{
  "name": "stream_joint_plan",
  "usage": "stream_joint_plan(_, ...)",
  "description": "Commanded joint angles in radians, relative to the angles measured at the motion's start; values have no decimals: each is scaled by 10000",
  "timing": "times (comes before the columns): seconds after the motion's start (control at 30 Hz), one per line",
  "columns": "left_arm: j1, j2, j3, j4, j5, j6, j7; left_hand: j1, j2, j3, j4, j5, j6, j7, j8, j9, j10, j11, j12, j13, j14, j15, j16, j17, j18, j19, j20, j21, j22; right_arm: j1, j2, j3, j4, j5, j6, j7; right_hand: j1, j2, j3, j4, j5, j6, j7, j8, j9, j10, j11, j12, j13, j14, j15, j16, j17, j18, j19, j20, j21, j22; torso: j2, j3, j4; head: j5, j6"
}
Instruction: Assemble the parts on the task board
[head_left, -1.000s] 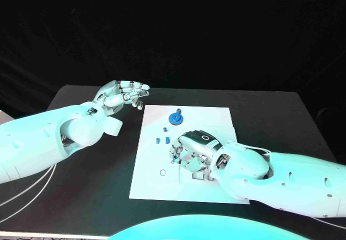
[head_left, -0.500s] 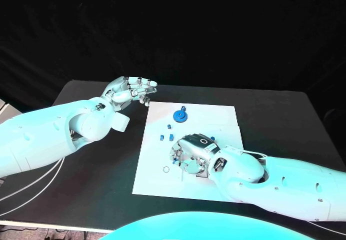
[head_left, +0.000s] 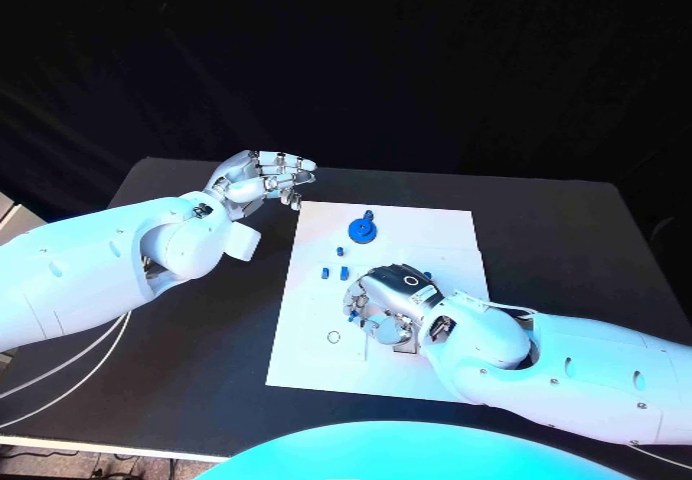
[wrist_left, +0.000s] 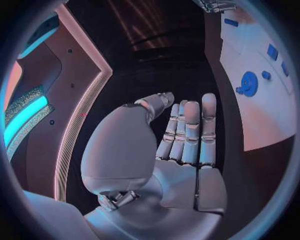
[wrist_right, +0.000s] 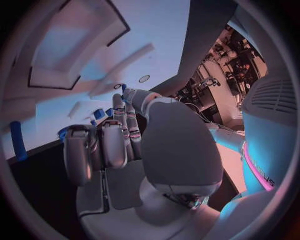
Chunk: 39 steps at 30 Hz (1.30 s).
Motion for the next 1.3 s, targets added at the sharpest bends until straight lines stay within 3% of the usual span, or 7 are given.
stream_joint_plan(0.03, 4, 8, 7, 3, 68, 102, 90, -26, 74, -15, -71, 62, -32, 15, 43, 13, -85, 9, 10, -16, -50, 12, -60, -2, 151, 37, 2, -50, -13, -14, -1, -2, 22, -352, -187, -180, 17, 102, 25, -51, 51, 30, 37, 30, 14, 314, -262, 33, 81, 557, -57, 36, 17, -203, 582, -60, 47, 1656, 2, 3, 0, 10, -9)
stream_joint_plan(0.7, 4, 14, 2, -63, 57, 154, 35, -26, 78, -18, -75, 64, -43, 18, 48, 13, -113, 14, 12, -19, -51, 17, -60, 1, 152, 36, 7, -57, -20, -15, -37, 0, -1, -468, 156, -271, 11, 97, 34, -69, 55, 34, 41, 35, 23, 321, -261, 33, 86, 559, -55, 48, 28, -212, 600, -58, 76, 1690, -6, -6, -1, 4, -81)
stream_joint_plan(1.3, 4, 9, -2, -79, 55, 196, -8, -32, 79, -24, -77, 64, -50, 22, 56, 15, -160, 23, 3, -27, -59, 23, -63, -10, 152, 37, 12, -64, -26, -13, -26, 0, -27, -625, 424, -441, -1, 93, 41, -82, 57, 37, 44, 39, 31, 327, -259, 32, 91, 561, -53, 59, 36, -215, 606, -56, 87, 1704, -3, -3, 0, -32, -53)
